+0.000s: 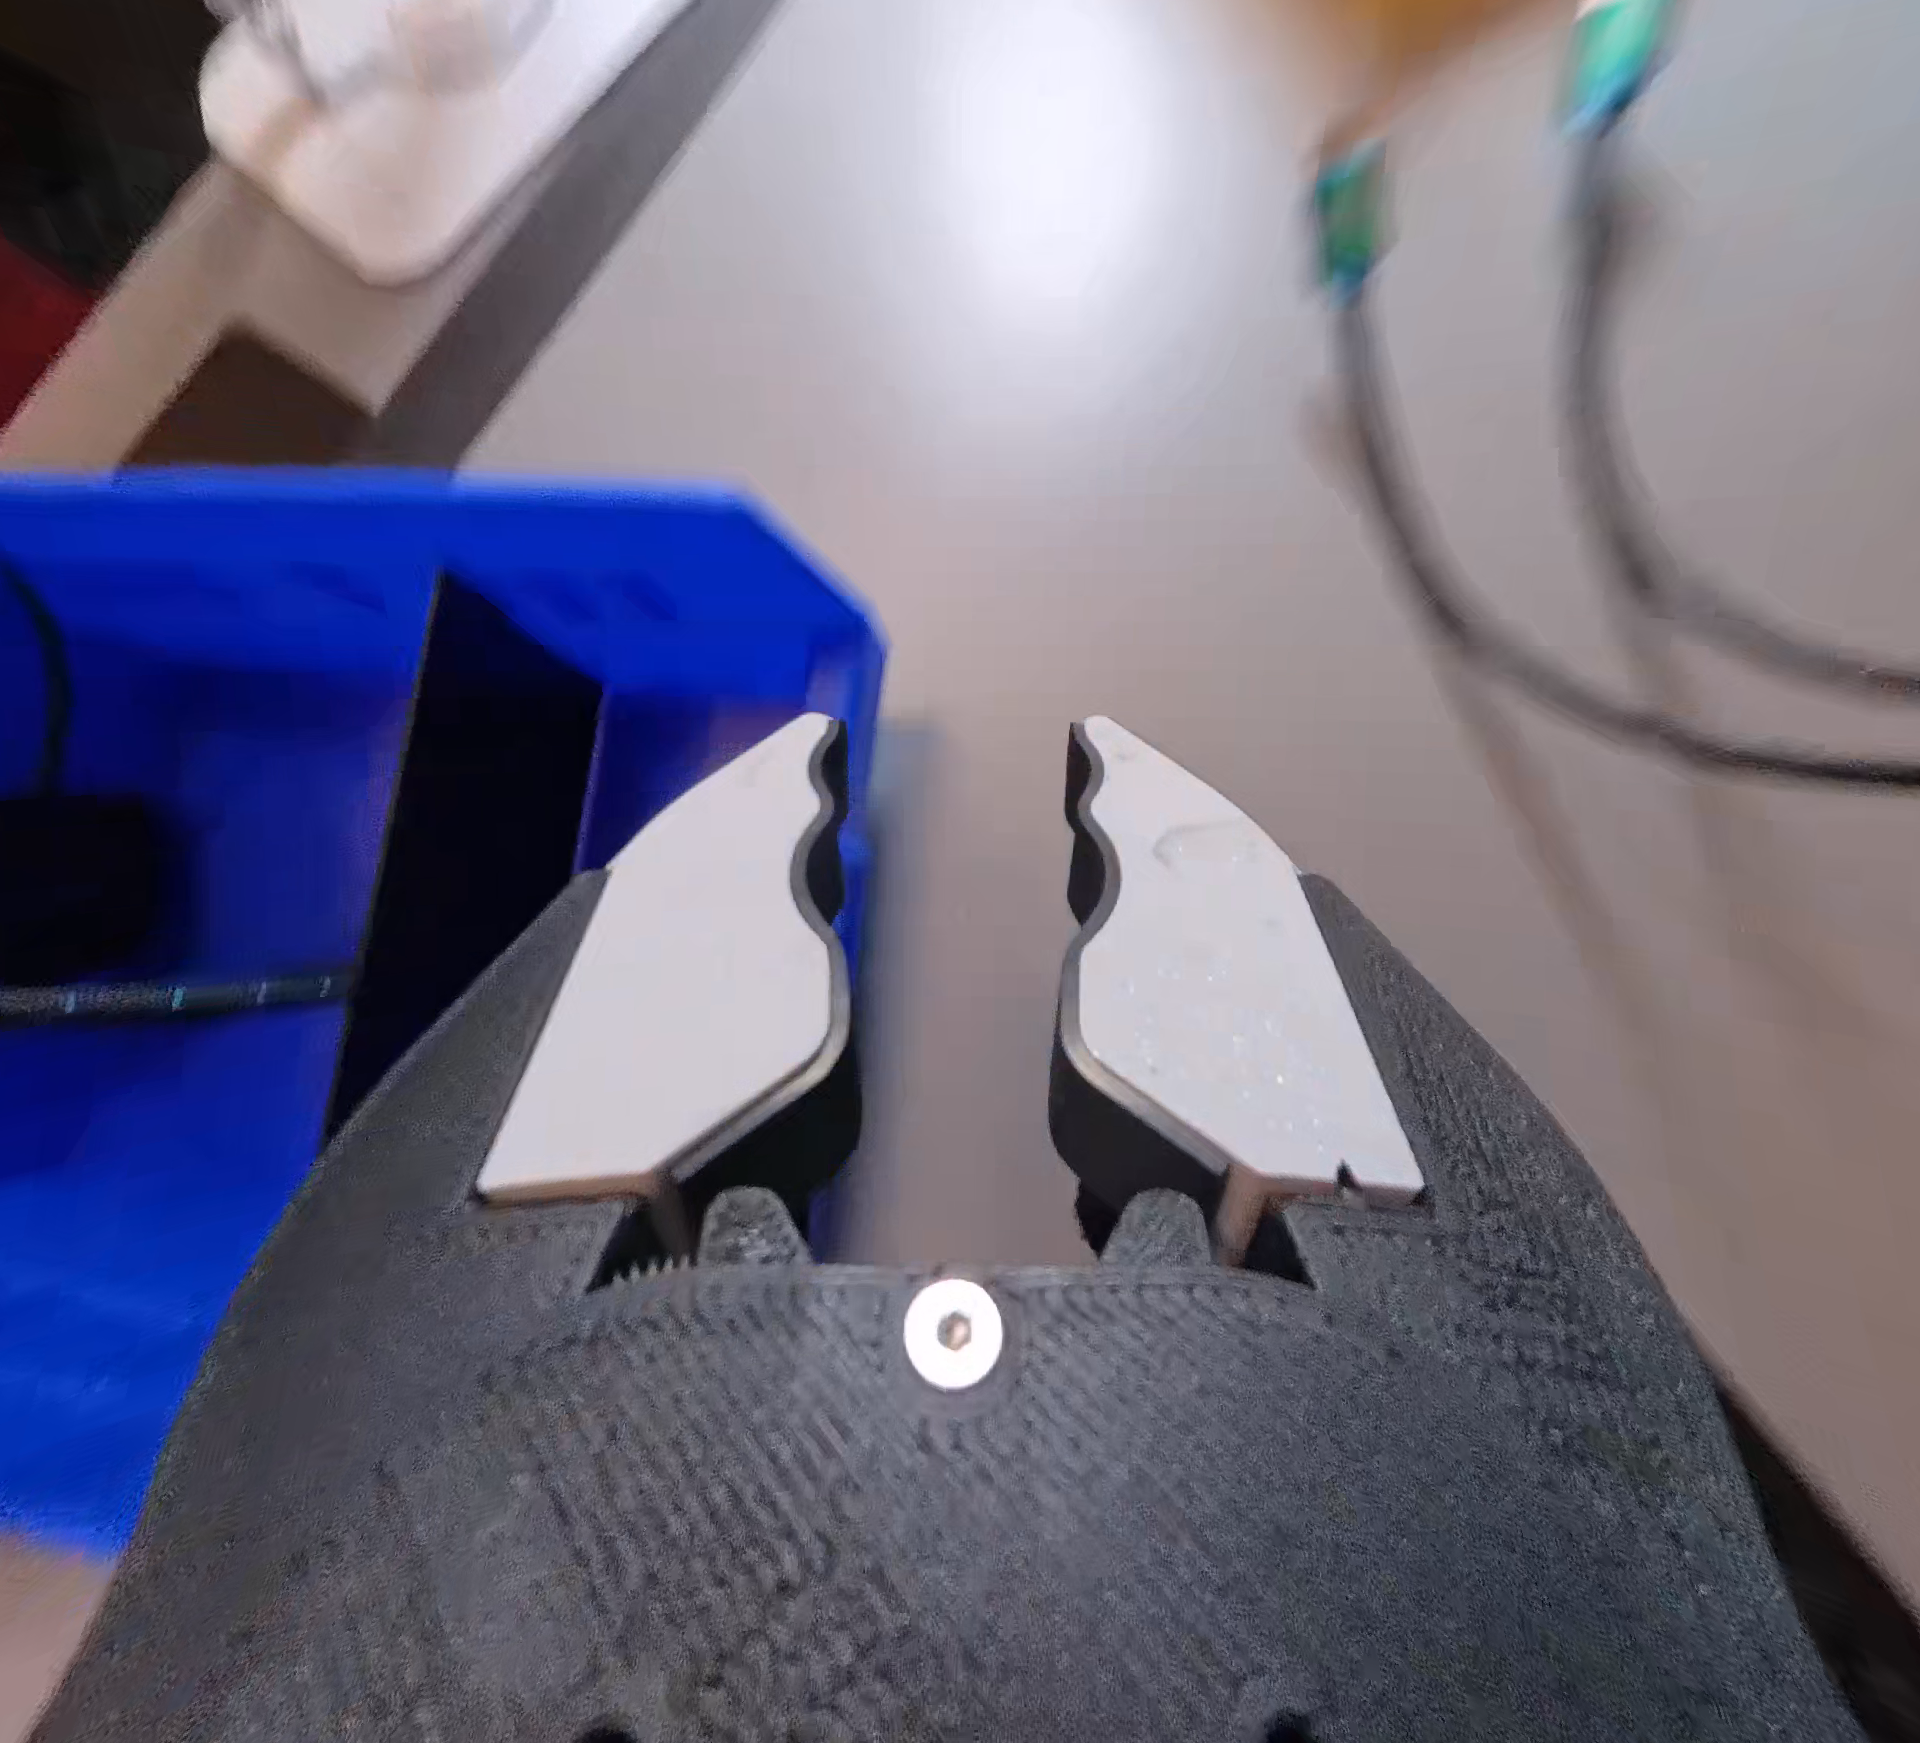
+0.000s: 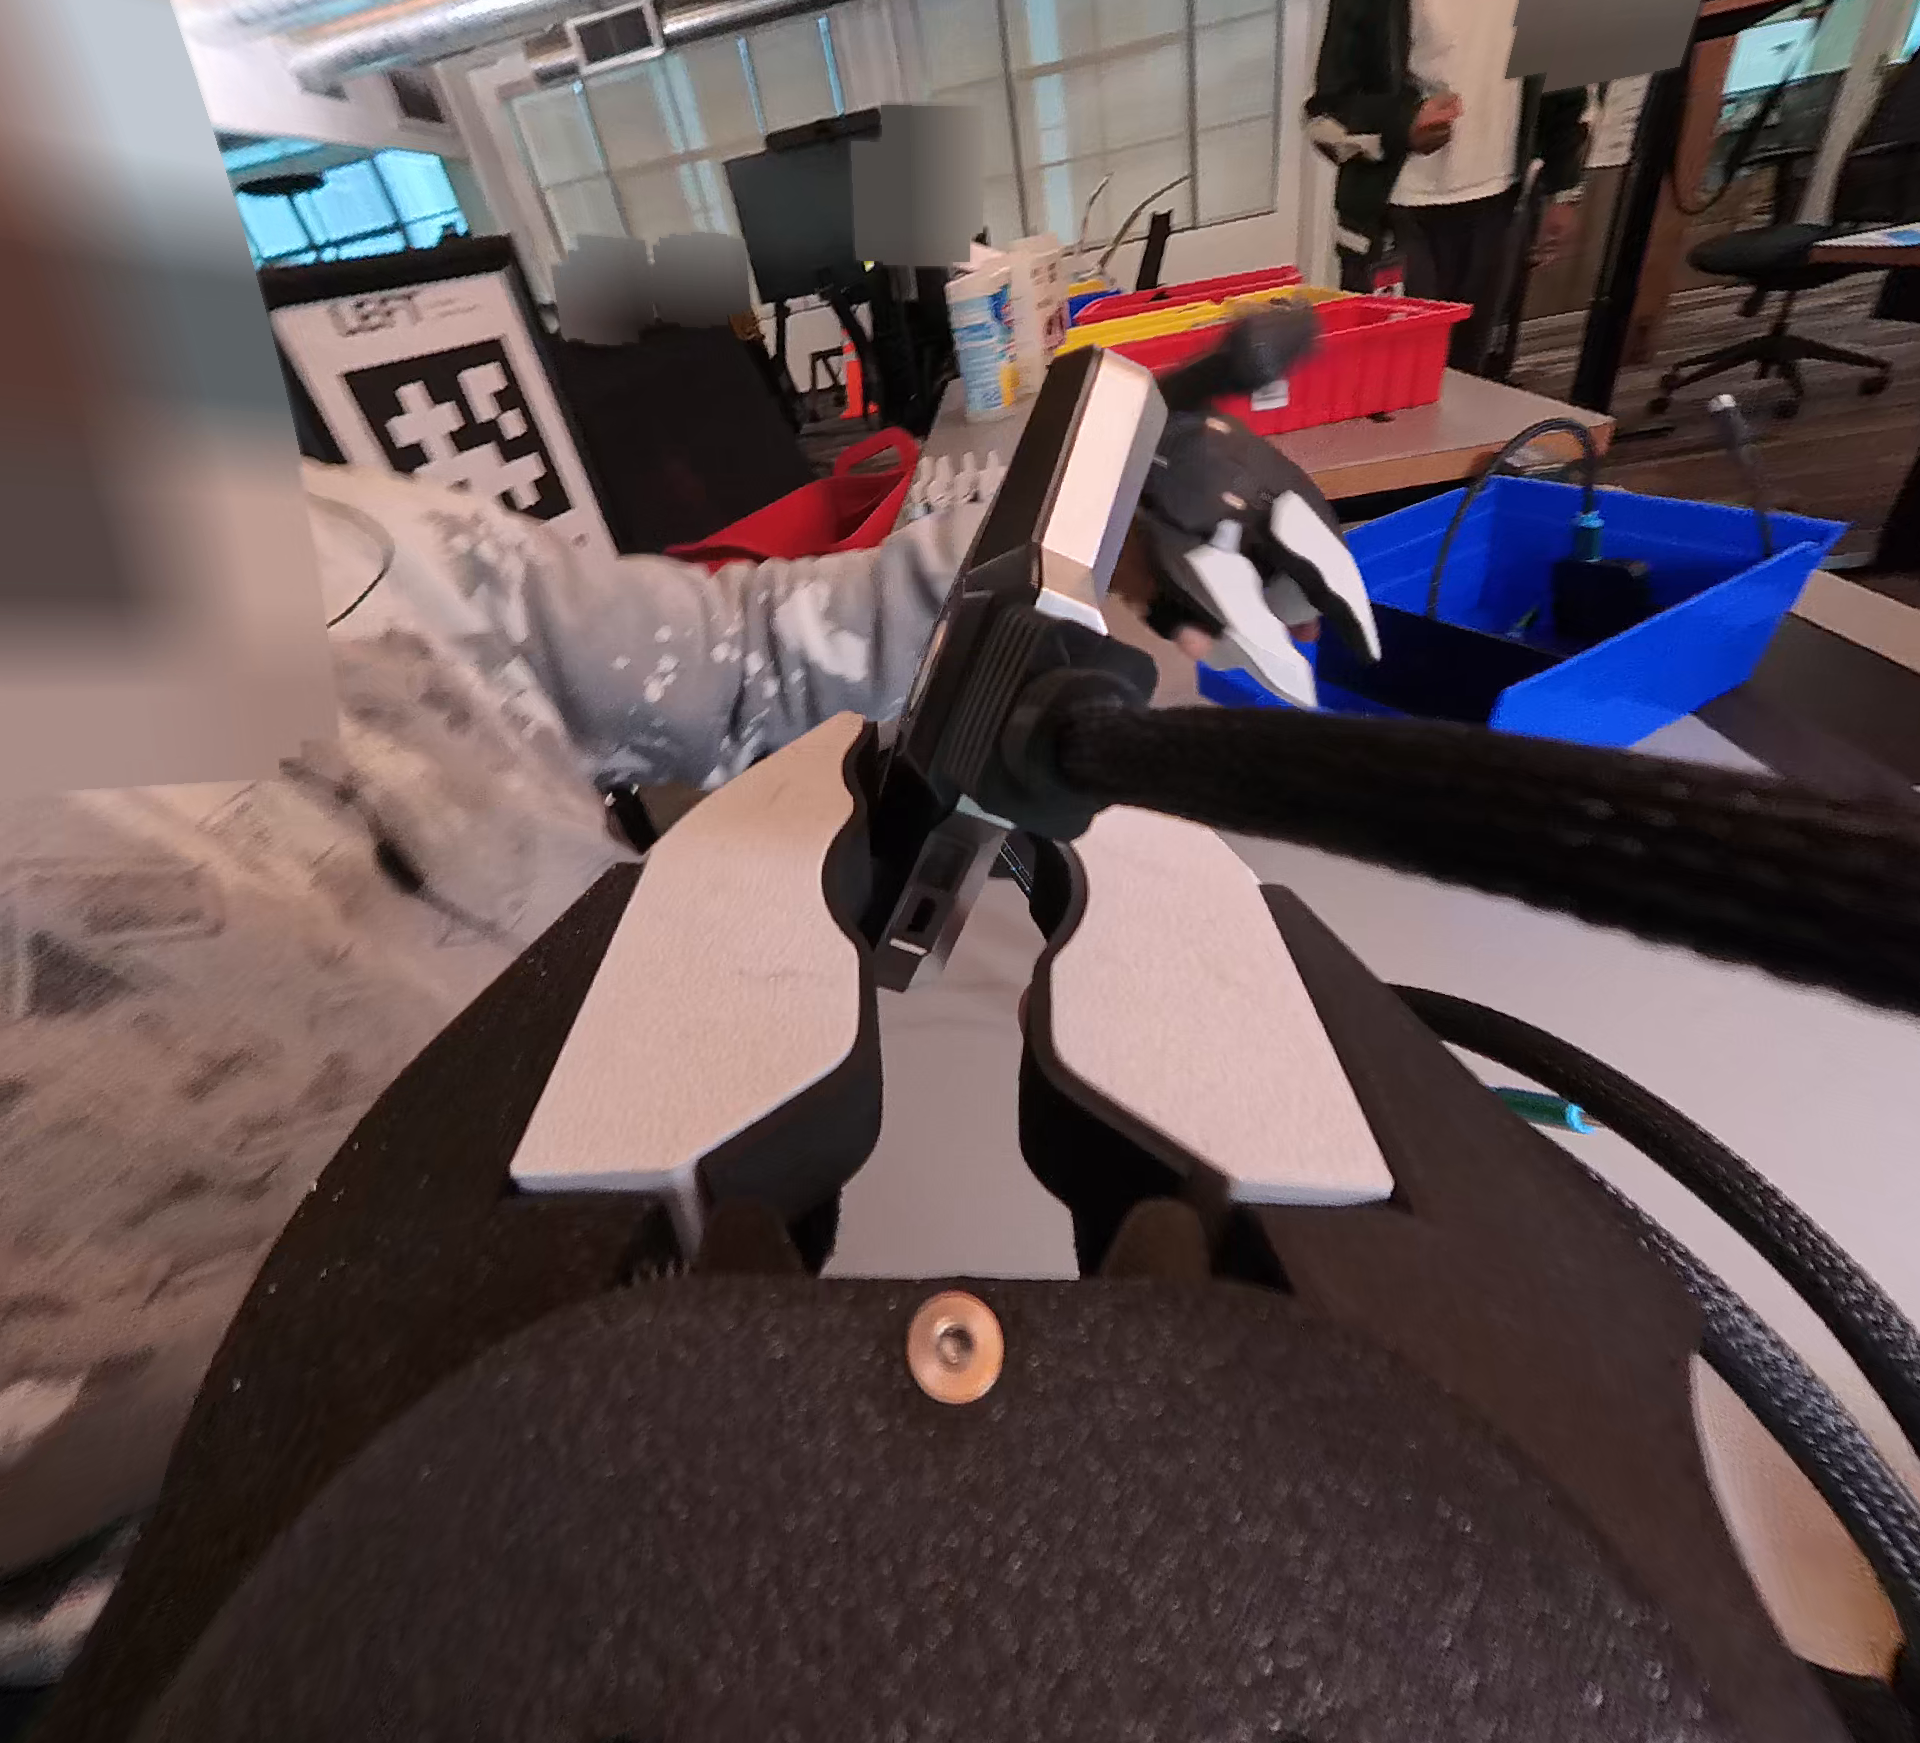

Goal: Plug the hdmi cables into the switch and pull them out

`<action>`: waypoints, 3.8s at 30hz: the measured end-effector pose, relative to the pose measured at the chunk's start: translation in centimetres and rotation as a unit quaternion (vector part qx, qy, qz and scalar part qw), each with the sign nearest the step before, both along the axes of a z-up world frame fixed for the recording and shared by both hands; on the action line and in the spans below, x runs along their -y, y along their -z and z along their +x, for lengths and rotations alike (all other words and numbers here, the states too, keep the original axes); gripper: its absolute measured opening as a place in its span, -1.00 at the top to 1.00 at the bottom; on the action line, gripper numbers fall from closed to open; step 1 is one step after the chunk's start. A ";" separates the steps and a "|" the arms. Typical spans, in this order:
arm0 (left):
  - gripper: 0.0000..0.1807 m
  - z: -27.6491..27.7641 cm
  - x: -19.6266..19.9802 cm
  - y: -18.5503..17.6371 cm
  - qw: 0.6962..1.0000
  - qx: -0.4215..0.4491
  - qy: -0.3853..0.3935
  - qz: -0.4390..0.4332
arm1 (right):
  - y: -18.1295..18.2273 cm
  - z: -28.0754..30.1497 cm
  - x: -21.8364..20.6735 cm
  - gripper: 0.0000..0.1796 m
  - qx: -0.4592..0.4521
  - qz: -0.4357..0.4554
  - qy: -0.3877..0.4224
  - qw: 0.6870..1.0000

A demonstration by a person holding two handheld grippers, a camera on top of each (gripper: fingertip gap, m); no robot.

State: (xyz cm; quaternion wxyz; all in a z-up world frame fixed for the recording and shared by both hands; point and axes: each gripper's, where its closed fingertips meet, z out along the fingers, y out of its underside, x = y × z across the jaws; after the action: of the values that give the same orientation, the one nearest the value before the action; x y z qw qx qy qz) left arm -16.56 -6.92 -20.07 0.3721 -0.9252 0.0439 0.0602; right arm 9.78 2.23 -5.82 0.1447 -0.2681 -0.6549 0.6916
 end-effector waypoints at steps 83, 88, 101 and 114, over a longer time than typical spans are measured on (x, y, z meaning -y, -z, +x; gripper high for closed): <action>0.72 13.7 -5.7 -23.3 0.665 0.301 0.241 0.639 | -7.9 -11.0 1.9 0.81 -0.153 -0.099 0.064 0.981; 0.72 14.9 -6.6 -22.6 0.680 0.291 0.249 0.625 | -7.0 -10.6 1.4 0.88 -0.154 -0.038 0.064 0.985; 0.72 15.6 -8.0 -20.8 0.769 0.253 0.268 0.522 | -6.4 -10.6 0.7 0.88 -0.141 -0.017 0.061 0.988; 0.74 9.0 -1.2 -25.8 0.674 0.247 0.221 0.661 | -8.8 -7.4 -7.4 0.87 -0.203 -0.056 0.126 0.969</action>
State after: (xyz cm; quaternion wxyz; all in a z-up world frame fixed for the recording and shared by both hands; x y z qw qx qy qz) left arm -7.55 -5.72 5.71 0.8862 -0.3824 0.1023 -0.2408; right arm 2.42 9.68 2.98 0.3455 -0.2103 -0.5330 0.7432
